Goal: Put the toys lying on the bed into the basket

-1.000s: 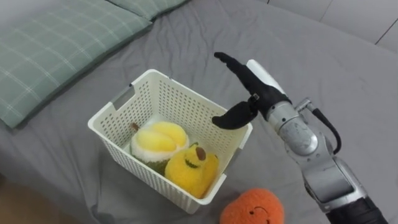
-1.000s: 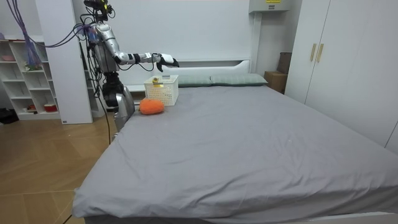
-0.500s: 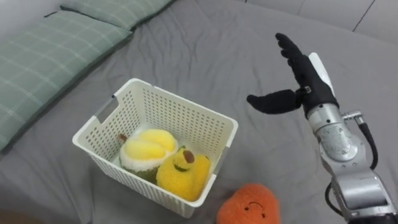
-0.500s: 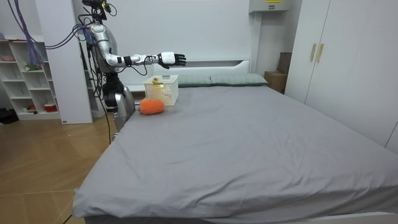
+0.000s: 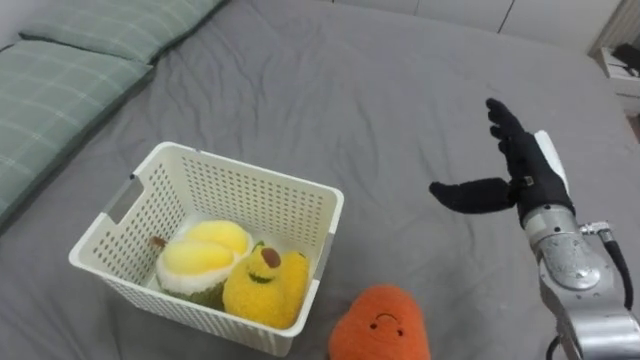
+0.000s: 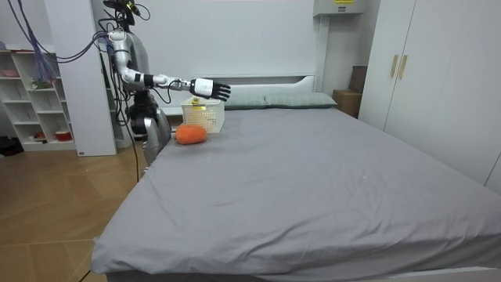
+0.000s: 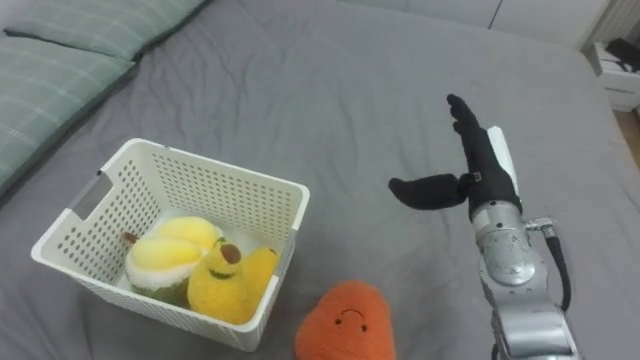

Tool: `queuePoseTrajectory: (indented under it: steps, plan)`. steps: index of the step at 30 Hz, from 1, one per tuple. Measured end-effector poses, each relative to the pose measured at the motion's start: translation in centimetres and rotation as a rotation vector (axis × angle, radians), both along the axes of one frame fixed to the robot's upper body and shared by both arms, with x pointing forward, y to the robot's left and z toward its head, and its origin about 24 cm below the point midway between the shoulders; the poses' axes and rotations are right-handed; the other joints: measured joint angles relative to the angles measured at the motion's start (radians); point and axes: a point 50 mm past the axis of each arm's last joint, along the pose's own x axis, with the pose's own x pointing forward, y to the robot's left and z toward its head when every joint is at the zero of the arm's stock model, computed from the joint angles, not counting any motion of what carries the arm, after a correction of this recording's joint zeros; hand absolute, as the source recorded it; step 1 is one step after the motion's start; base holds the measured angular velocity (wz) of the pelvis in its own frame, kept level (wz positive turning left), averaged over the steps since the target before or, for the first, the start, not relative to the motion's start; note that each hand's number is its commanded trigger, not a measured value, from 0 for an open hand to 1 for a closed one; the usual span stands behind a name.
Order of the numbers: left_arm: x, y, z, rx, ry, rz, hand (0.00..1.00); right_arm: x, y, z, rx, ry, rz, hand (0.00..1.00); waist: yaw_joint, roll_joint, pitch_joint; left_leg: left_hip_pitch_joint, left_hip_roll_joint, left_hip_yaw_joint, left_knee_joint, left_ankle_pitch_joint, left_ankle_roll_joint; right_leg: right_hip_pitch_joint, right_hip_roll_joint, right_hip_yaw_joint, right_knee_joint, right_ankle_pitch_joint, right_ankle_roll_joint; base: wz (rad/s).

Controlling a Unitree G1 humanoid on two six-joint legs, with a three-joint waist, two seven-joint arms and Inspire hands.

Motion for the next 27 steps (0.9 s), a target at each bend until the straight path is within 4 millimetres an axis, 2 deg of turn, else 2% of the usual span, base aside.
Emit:
queuePoseTrajectory:
  steps: [4,10,13,16,20,24,27]
  plan:
    - [0.6,-0.6,-0.2,-0.017,-0.004,-0.035,0.00,-1.5,0.4,-3.4,0.016,0.166,0.048,0.00,0.002,-0.003,-0.0009,-0.001,0.000,0.002,0.000,-0.002,0.001,0.000,0.001,0.003,-0.002,0.000,0.001,-0.03]
    - [1.5,-0.8,-0.1,-0.019,-0.023,-0.051,0.00,-2.9,2.2,-5.7,0.043,0.303,0.162,0.00,0.012,-0.009,-0.0019,-0.007,0.001,0.006,0.001,-0.002,0.001,-0.008,0.002,0.005,-0.002,0.000,0.001,0.00]
    - [2.8,-1.3,-0.1,-0.039,-0.049,-0.077,0.00,-4.0,3.3,-7.5,0.039,0.417,0.256,0.00,0.039,-0.021,-0.0009,-0.007,0.001,0.006,0.000,-0.002,0.001,-0.008,0.002,0.006,-0.003,0.000,0.001,0.00]
    - [2.9,-1.4,-0.2,-0.054,-0.053,-0.050,0.00,-5.1,3.7,-9.0,0.000,0.523,0.328,0.00,0.063,-0.028,-0.0009,-0.007,0.001,0.006,0.000,-0.003,0.001,-0.008,0.003,0.007,-0.003,0.000,0.001,0.00]
    - [2.2,-1.4,-0.2,-0.056,-0.034,-0.043,0.00,-5.8,3.7,-9.7,-0.051,0.604,0.384,0.00,0.088,-0.034,0.0040,-0.012,0.001,0.006,0.000,-0.004,0.001,-0.015,0.004,0.007,-0.003,0.000,0.001,-0.01]
    - [1.5,-1.3,-0.3,-0.056,-0.016,-0.037,0.00,-5.9,3.9,-9.8,-0.065,0.632,0.430,0.00,0.111,-0.040,0.0032,-0.028,0.001,0.003,0.001,-0.004,0.000,-0.029,0.005,0.007,-0.005,0.000,0.001,0.01]
    - [1.0,-1.3,-0.3,-0.055,-0.004,-0.035,0.00,-5.9,4.5,-9.9,-0.058,0.636,0.452,0.00,0.112,-0.046,0.0003,-0.032,0.001,-0.003,0.000,-0.004,0.000,-0.028,0.007,0.006,-0.010,0.000,0.001,0.07]
